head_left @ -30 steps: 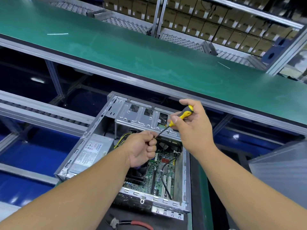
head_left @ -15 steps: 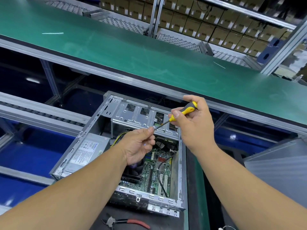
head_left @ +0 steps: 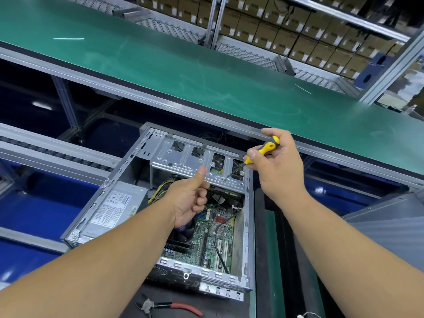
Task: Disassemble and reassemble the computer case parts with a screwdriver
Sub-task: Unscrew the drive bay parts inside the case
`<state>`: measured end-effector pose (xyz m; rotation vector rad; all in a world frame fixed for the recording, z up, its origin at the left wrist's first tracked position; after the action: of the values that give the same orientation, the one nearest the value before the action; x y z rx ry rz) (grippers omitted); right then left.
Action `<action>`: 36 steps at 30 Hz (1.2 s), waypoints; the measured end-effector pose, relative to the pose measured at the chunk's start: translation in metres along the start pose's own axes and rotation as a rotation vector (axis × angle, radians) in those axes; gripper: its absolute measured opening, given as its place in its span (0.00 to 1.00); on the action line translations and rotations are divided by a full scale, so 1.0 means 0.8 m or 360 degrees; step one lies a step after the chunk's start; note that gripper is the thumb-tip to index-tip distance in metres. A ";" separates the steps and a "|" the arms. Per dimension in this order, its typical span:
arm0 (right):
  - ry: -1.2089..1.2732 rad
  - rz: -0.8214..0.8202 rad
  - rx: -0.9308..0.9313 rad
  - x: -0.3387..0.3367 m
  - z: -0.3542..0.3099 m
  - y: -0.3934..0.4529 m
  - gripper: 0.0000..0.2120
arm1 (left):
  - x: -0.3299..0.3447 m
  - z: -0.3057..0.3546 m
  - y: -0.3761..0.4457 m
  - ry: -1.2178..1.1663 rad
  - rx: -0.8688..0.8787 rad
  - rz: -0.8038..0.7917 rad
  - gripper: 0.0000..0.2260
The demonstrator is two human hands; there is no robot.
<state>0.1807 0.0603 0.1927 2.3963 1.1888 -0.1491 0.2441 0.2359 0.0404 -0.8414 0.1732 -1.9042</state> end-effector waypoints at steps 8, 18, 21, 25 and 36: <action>-0.0564 -0.0045 -0.0074 -0.023 0.041 0.026 0.23 | -0.014 -0.003 0.007 0.0157 0.0025 0.0225 0.28; -0.0733 -0.0106 -0.0115 -0.014 0.049 0.034 0.22 | -0.006 0.003 0.003 0.0460 0.0233 0.0174 0.25; -0.0773 -0.0129 -0.0099 -0.012 0.051 0.034 0.22 | 0.000 0.012 0.001 0.0772 0.0514 0.0238 0.21; -0.0884 -0.0087 -0.0209 -0.005 0.046 0.034 0.24 | 0.039 0.048 0.006 0.1313 0.1006 0.0310 0.09; -0.0911 0.0073 -0.0210 -0.008 0.050 0.038 0.22 | 0.145 0.047 0.079 0.1813 0.0971 0.0011 0.12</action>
<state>0.2044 0.0222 0.1696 2.0570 0.8414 -0.6681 0.2852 0.1168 0.0946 0.6959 0.2479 -2.0463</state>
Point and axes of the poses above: each hand's wrist, its own y-axis towards the middle knuckle, its own x-axis out of the palm, z = x × y, the point moved 6 cm from there along y, towards the middle knuckle, and after that the axes turned 7 degrees about z, right-handed, at the moved point
